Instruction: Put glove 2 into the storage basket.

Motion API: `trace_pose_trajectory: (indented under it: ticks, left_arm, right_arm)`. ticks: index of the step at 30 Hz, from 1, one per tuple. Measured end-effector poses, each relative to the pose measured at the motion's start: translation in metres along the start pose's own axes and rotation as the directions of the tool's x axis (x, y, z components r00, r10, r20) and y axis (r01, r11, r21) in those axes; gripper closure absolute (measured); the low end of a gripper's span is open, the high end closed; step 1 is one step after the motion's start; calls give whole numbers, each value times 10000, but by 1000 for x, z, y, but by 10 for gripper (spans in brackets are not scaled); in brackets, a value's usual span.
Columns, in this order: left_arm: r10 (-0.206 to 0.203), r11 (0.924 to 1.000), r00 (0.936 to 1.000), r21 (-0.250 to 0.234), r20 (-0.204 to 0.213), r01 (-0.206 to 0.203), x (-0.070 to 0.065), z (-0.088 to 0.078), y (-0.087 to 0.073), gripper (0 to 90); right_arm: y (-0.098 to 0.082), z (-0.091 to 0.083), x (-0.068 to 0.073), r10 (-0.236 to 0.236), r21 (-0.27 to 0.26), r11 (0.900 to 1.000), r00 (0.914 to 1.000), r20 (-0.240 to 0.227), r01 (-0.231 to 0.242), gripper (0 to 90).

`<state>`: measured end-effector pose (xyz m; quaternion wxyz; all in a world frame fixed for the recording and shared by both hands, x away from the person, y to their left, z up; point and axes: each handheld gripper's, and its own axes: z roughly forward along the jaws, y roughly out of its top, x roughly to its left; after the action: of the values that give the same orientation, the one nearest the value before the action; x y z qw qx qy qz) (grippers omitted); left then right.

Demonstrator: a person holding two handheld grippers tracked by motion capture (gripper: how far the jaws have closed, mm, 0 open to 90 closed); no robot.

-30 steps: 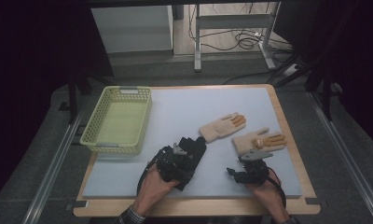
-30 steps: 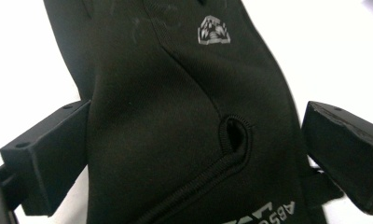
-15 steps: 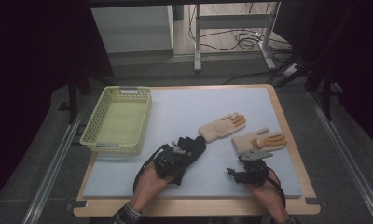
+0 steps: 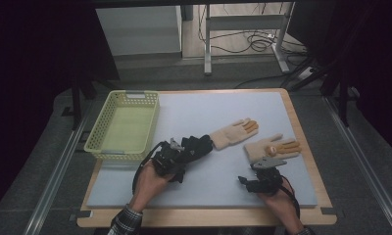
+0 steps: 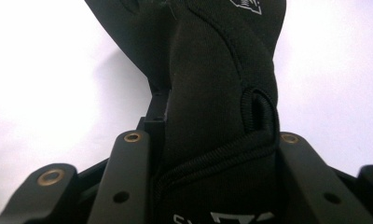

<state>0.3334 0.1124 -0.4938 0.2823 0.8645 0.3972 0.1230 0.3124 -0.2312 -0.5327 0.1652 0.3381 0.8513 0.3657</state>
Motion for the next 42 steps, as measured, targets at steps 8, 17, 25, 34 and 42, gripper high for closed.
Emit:
trace_pose_trajectory:
  ticks: [8,17,25,34,42]
  left_arm:
    - [93,9995,9982,-307,-589,-111,15,-24,21,633]
    - [-314,9980,9954,-571,-904,263,34,-42,32,628]
    - [-522,9973,9878,-579,-1470,441,56,-59,39,626]
    - [-1001,9942,9658,-634,-2391,873,93,-88,40,620]
    - [-1576,9871,9370,-750,-3119,1411,133,-97,25,617]
  right_arm:
    - [0,0,0,-31,-2,10000,10000,6,31,301]
    - [0,0,0,-39,-19,10000,10000,0,39,301]
    - [0,0,0,-54,-22,10000,10000,15,54,300]
    - [0,0,0,-67,-53,10000,10000,24,67,300]
    - [0,0,0,-69,-57,10000,10000,23,69,300]
